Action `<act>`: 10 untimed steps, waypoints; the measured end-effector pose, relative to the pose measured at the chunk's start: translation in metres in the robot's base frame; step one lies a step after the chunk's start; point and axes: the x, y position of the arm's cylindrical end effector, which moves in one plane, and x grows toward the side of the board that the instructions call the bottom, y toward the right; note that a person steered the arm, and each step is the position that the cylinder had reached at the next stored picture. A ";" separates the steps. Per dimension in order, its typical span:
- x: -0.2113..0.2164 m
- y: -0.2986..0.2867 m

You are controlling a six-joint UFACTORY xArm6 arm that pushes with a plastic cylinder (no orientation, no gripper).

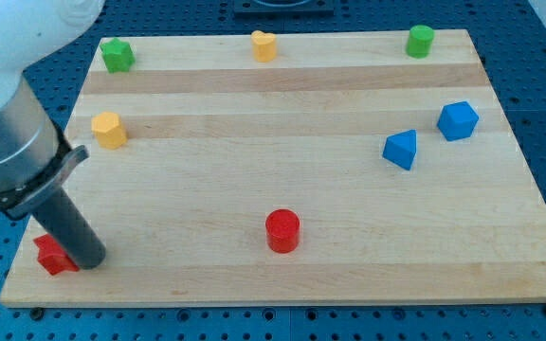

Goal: Slightly push red circle to the bottom center

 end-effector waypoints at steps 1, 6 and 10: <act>0.000 -0.004; -0.055 0.117; -0.039 0.229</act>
